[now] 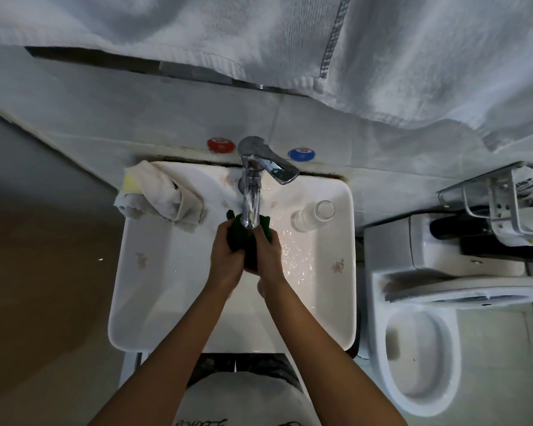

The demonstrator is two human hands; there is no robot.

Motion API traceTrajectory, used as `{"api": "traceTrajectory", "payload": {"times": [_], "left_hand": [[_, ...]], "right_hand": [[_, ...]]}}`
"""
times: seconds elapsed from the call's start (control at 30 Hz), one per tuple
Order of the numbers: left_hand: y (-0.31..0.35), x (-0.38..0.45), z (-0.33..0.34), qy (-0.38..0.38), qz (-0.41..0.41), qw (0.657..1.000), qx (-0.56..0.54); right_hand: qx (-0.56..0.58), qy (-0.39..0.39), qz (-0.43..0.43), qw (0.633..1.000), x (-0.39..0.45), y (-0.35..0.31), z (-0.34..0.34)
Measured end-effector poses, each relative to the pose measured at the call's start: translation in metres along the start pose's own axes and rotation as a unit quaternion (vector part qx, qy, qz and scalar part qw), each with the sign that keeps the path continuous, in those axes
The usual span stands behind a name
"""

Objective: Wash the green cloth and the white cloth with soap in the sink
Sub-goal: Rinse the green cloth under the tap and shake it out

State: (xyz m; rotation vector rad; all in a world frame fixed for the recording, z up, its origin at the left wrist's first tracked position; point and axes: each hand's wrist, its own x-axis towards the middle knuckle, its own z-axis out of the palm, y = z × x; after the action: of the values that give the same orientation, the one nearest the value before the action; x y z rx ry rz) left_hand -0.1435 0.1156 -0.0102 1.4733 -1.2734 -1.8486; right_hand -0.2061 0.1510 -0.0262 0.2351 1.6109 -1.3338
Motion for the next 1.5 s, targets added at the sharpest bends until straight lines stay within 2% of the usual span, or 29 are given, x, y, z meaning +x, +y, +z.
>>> {"api": "traceTrajectory", "payload": {"times": [0.13, 0.23, 0.37, 0.43, 0.53, 0.67, 0.83, 0.9, 0.97, 1.07, 1.13, 1.2, 1.3, 1.4, 1.5], "left_hand": [[0.001, -0.008, -0.005, -0.063, -0.008, 0.997, -0.05], [0.008, -0.006, -0.002, -0.01, -0.049, 0.995, -0.086], [0.016, 0.007, -0.002, 0.031, -0.096, 0.995, -0.013], [0.015, 0.012, 0.001, 0.051, -0.077, 0.995, 0.026], [0.007, 0.014, 0.008, 0.102, -0.05, 0.99, 0.087], [0.0, 0.01, 0.013, 0.156, -0.02, 0.979, 0.13], [-0.004, 0.009, 0.013, 0.185, 0.039, 0.97, 0.152], [-0.004, 0.009, 0.012, 0.171, 0.044, 0.972, 0.158], [-0.003, 0.011, 0.009, 0.123, 0.034, 0.979, 0.157], [0.006, 0.012, 0.002, 0.036, -0.029, 0.998, 0.041], [0.013, 0.011, -0.006, -0.002, -0.094, 0.995, -0.009], [0.016, 0.013, -0.016, -0.044, -0.145, 0.988, 0.023], [0.014, 0.01, -0.024, -0.105, -0.181, 0.977, 0.053], [0.011, 0.004, -0.021, -0.119, -0.174, 0.977, 0.011], [0.01, 0.0, -0.014, -0.072, -0.118, 0.99, -0.025]], "right_hand": [[0.014, 0.056, -0.042, 0.997, 0.005, 0.001, 0.003], [0.047, 0.038, -0.081, 0.995, 0.002, -0.002, 0.005], [0.01, 0.013, -0.105, 0.994, -0.003, -0.007, 0.006], [0.015, -0.006, -0.081, 0.997, -0.004, -0.009, 0.008], [0.021, 0.016, -0.04, 0.999, -0.006, -0.006, 0.016], [0.03, 0.069, -0.059, 0.995, -0.004, -0.001, 0.018], [-0.018, 0.079, -0.099, 0.992, 0.002, 0.001, 0.013], [-0.048, 0.091, -0.12, 0.987, 0.001, 0.003, 0.015], [-0.059, 0.09, -0.142, 0.984, 0.0, 0.004, 0.014], [-0.027, 0.05, -0.15, 0.987, 0.002, 0.005, 0.007], [-0.003, 0.017, -0.164, 0.986, -0.001, 0.001, 0.001], [0.008, -0.016, -0.175, 0.984, -0.004, -0.002, -0.004], [0.033, -0.047, -0.123, 0.991, -0.004, -0.008, -0.008], [0.048, -0.077, -0.098, 0.991, -0.004, -0.015, -0.01], [0.017, -0.126, -0.109, 0.986, -0.006, -0.016, -0.015]]}}
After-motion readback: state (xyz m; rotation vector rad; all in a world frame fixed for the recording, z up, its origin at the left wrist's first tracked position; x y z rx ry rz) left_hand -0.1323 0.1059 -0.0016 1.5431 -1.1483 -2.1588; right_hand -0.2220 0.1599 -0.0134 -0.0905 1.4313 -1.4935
